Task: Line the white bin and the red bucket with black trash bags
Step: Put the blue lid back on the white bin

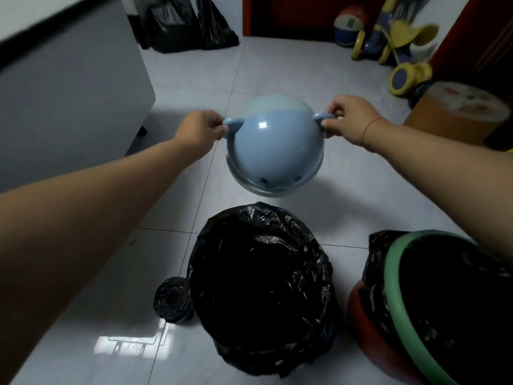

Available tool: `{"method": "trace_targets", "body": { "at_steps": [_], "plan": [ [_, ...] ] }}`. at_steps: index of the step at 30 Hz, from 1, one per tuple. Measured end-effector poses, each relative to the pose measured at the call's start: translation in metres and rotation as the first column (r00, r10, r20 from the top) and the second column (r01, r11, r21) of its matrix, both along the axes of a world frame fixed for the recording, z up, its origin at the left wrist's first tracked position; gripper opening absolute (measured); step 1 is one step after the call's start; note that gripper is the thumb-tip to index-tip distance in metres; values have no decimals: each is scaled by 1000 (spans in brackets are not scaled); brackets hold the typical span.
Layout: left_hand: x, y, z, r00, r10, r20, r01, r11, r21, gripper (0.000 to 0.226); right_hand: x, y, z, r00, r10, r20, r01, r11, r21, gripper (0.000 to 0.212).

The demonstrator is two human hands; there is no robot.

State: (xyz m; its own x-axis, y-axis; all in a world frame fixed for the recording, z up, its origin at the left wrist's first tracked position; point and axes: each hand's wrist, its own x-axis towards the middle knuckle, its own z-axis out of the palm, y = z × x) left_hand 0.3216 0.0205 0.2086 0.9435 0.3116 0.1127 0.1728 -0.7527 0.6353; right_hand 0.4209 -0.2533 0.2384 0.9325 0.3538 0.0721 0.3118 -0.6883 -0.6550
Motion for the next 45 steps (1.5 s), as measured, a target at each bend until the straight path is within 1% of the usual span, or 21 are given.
{"method": "trace_targets", "body": {
  "at_steps": [2, 4, 7, 11, 15, 19, 22, 25, 30, 37, 42, 45],
  "plan": [
    [-20, -3, 28, 997, 18, 73, -14, 999, -52, 17, -19, -5, 30, 1000, 20, 21, -20, 999, 27, 13],
    [-43, -7, 51, 994, 29, 107, -23, 998, -64, 15, -43, -10, 52, 999, 32, 25, -33, 998, 55, 23],
    [-81, -11, 74, 993, 12, 114, -6, 998, -55, 11, -82, -21, 70, 999, 45, 3, -45, 995, 90, 25],
    [-133, -16, 87, 996, -20, 89, 23, 999, -32, 14, -134, -36, 69, 995, 54, -89, -40, 986, 159, 25],
    [-179, -27, 78, 998, -35, 48, 35, 999, 18, 10, -180, -47, 56, 985, 61, -163, -32, 984, 174, 24],
    [-210, -38, 60, 999, -50, -13, 50, 998, -26, 7, -207, -58, 36, 973, 67, -221, -34, 988, 150, 24],
    [-221, -44, 43, 998, -53, -45, 53, 999, 9, 13, -217, -63, 20, 961, 62, -270, -25, 990, 136, 24],
    [-226, -46, 27, 996, -50, -69, 52, 998, 30, 15, -222, -64, 6, 954, 54, -294, -17, 992, 127, 23],
    [-227, -42, 15, 997, -35, -73, 34, 999, -21, 14, -223, -61, -8, 959, 49, -280, -16, 993, 119, 21],
    [-234, -42, 12, 998, -47, -46, 50, 997, 53, 16, -226, -62, -15, 970, 57, -237, -38, 996, 85, 22],
    [-236, -40, 8, 998, -42, -47, 44, 998, 49, 17, -224, -58, -17, 980, 46, -195, -43, 999, 20, 22],
    [-238, -37, 3, 998, -34, -62, 36, 999, 39, 17, -224, -54, -18, 981, 56, -188, -53, 998, 19, 21]
  ]
}}
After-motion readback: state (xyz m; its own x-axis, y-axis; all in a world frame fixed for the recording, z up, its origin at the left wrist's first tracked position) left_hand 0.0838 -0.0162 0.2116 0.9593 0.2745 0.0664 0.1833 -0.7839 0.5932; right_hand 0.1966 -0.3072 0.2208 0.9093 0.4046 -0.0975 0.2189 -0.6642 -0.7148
